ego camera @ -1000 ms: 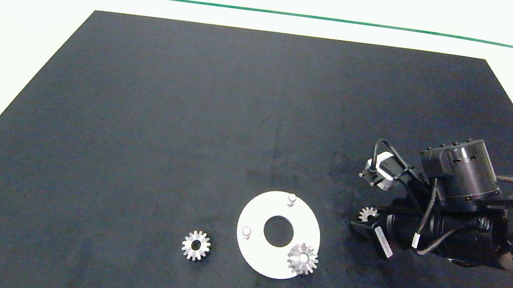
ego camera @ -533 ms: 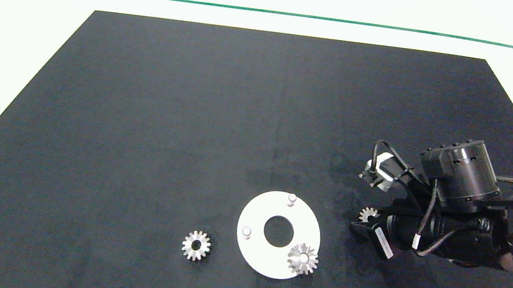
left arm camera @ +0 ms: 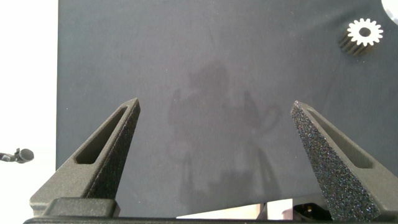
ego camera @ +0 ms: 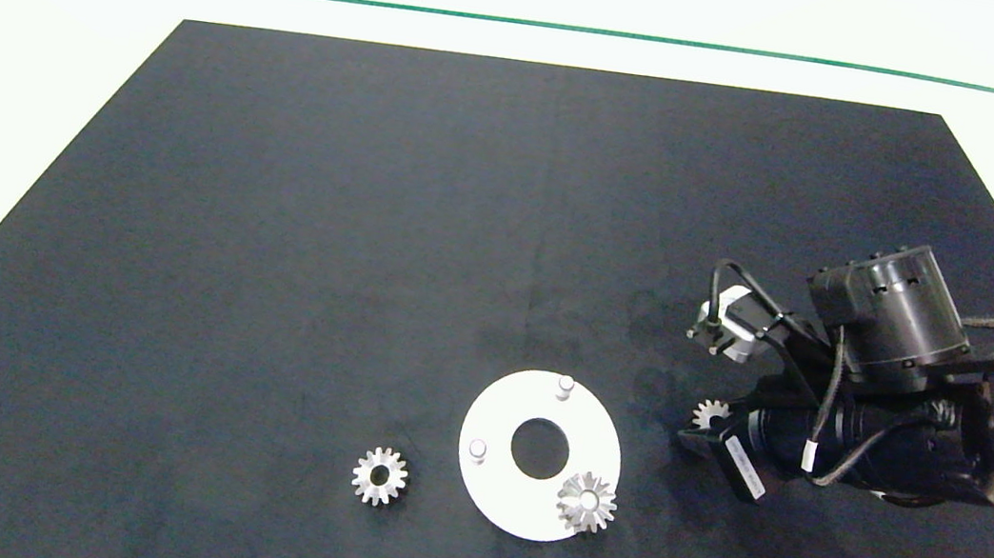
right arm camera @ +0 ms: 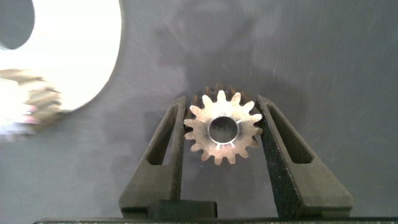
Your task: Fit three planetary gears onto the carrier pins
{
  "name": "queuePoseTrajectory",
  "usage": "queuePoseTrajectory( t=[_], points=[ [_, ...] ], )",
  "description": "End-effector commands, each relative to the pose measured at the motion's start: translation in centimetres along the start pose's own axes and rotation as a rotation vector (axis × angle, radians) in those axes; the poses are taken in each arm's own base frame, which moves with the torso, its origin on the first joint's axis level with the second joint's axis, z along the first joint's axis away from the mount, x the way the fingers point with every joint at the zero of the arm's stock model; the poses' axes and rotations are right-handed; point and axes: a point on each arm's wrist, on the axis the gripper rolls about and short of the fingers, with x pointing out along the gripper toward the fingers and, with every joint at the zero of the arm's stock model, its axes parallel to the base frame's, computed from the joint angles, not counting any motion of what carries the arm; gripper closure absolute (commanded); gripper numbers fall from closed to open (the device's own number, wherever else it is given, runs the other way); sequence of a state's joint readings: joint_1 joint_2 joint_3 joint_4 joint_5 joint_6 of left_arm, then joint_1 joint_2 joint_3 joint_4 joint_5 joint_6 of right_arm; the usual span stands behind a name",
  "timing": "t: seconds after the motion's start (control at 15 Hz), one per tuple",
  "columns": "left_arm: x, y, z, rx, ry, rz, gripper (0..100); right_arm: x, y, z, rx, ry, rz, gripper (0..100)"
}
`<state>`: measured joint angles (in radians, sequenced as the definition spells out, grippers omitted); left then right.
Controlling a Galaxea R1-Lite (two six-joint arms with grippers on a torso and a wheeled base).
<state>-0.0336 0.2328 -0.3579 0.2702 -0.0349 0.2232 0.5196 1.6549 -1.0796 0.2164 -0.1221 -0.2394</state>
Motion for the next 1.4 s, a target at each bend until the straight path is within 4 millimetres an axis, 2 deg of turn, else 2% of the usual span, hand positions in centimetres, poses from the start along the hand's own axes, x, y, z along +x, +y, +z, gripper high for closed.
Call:
queuePoseTrajectory(
  t=[0.07,0.2,0.4,0.67,0.93,1.4],
  points=[
    [0.0,0.0,0.0,0.002,0.002,-0.001,0,-2.5,1.1,3.8,-0.037,-0.092,0.035,90],
    [0.1,0.0,0.0,0.002,0.006,-0.002,0,-3.1,2.6,4.6,-0.068,-0.125,0.061,90],
    [0.3,0.0,0.1,0.002,0.018,-0.006,0,-3.5,4.6,4.7,-0.114,-0.132,0.092,90],
    [0.4,0.0,0.1,0.001,0.023,-0.007,0,-1.5,6.2,4.9,-0.128,-0.105,0.073,90],
    [0.4,0.0,0.1,0.001,0.023,-0.007,0,-0.3,6.7,5.3,-0.128,-0.110,0.069,90],
    [0.4,0.0,0.1,0.003,0.024,-0.008,0,0.7,7.0,5.8,-0.127,-0.104,0.071,90]
  ],
)
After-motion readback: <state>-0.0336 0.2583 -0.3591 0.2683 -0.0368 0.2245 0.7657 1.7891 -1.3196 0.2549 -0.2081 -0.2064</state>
